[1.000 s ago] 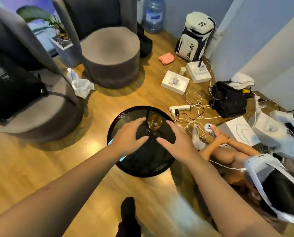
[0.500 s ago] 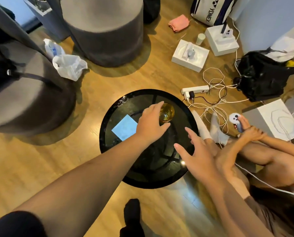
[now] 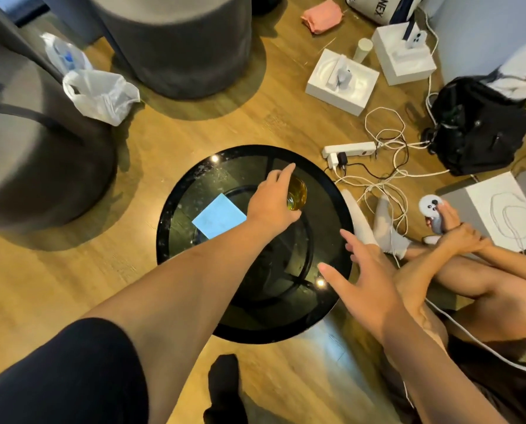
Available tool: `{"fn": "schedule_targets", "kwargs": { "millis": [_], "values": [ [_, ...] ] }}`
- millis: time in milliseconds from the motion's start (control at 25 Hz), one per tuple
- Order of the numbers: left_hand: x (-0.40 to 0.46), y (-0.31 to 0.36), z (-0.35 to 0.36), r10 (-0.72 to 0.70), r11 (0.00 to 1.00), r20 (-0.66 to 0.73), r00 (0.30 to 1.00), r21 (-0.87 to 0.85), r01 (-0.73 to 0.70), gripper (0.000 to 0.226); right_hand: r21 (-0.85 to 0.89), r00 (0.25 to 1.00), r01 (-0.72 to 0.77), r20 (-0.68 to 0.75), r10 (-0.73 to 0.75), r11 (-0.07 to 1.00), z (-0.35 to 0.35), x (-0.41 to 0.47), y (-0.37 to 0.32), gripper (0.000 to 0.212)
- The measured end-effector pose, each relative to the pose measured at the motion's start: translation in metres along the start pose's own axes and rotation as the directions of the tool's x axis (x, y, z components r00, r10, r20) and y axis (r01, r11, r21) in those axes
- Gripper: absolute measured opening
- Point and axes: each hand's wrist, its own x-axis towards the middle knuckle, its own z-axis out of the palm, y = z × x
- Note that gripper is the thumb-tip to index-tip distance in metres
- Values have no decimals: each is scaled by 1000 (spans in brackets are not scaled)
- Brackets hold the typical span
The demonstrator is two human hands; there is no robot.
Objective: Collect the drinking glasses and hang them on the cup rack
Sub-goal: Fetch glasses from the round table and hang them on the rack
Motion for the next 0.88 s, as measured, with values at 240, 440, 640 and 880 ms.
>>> {"fn": "schedule_targets", "kwargs": {
  "millis": [240, 440, 640, 880],
  "values": [
    [-62, 3, -78, -23, 994, 14, 1000, -106, 24, 109, -46, 998, 50, 48, -48, 998, -24, -9, -62, 82],
    [-132, 18, -178, 28, 996, -34, 999, -78, -31, 106, -81, 984, 132, 131, -120, 988, -31, -32, -136, 96],
    [-189, 55, -280, 60, 996, -156, 986, -52, -69, 105, -61, 949, 274, 177, -260, 960, -56, -78, -207, 105],
    [-268, 128, -388, 103, 993, -292, 951, -27, -116, 101, 106, 862, 470, 157, -482, 876, -99, -154, -286, 98]
  ]
}}
